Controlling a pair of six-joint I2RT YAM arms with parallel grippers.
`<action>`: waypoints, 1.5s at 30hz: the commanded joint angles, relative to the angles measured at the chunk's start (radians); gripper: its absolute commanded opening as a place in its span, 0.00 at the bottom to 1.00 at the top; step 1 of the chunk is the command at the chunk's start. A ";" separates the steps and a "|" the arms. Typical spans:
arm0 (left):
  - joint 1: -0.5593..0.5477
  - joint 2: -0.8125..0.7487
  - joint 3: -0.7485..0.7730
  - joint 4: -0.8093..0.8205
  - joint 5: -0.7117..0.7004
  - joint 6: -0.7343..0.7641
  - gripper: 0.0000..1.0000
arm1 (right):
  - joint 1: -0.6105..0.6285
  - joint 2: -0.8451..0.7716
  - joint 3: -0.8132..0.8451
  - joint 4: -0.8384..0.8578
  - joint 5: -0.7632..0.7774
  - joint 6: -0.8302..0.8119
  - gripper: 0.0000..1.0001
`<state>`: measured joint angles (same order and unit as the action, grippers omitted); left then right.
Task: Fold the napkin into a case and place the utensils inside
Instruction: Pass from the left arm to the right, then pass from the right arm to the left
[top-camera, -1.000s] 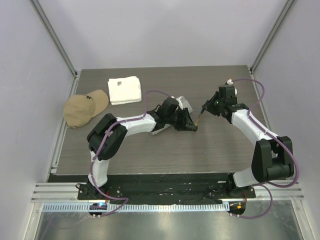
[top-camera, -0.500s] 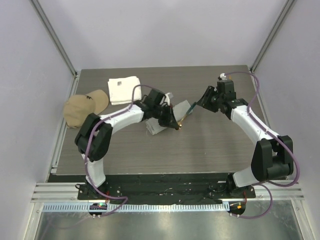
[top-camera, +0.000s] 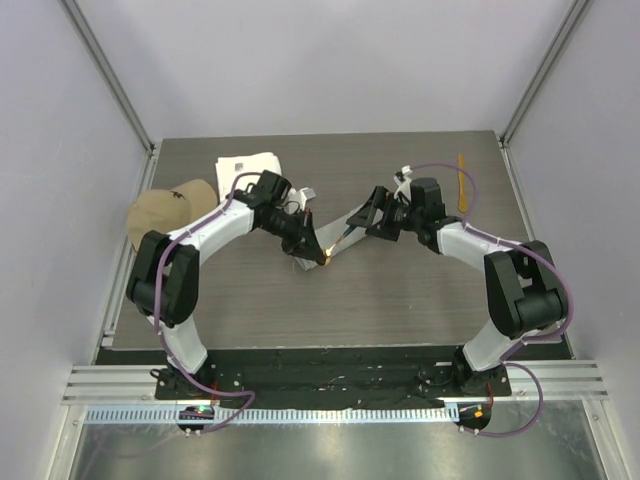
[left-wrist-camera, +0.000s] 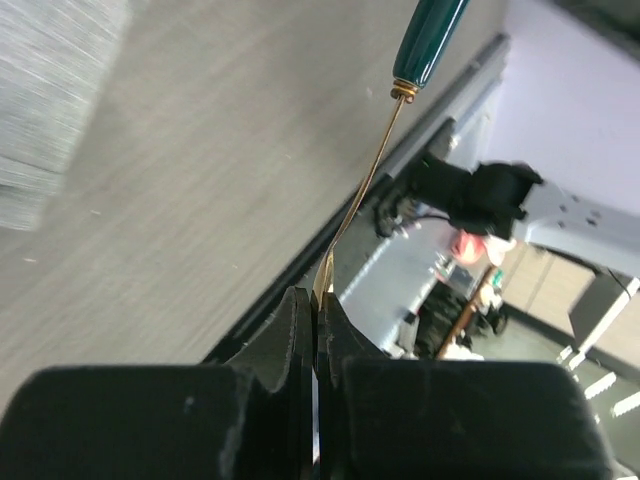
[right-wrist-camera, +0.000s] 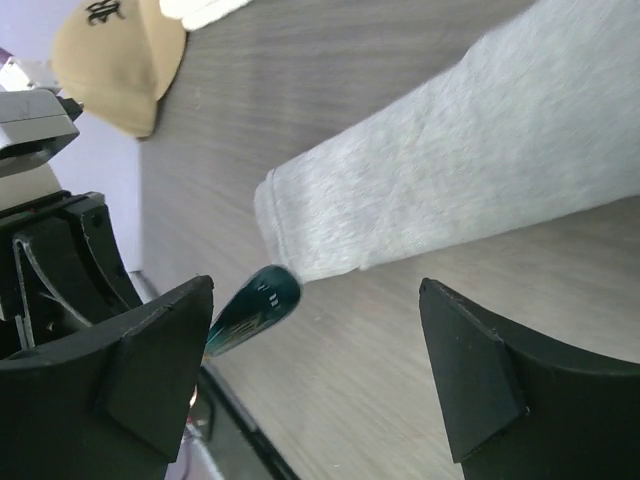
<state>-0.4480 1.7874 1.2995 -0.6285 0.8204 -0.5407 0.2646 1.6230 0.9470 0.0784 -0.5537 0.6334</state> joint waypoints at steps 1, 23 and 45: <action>-0.001 -0.055 -0.057 0.110 0.155 -0.054 0.00 | 0.036 -0.008 -0.085 0.383 -0.088 0.215 0.89; 0.000 -0.361 -0.227 0.205 -0.292 -0.151 0.19 | 0.186 -0.077 -0.304 0.738 0.282 0.569 0.01; -0.020 -0.675 -0.562 0.454 -0.547 -0.429 0.56 | 0.301 -0.098 -0.327 0.761 0.534 0.700 0.01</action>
<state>-0.4629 1.1324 0.7483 -0.2432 0.3061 -0.9363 0.5606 1.5509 0.5945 0.7837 -0.0650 1.2995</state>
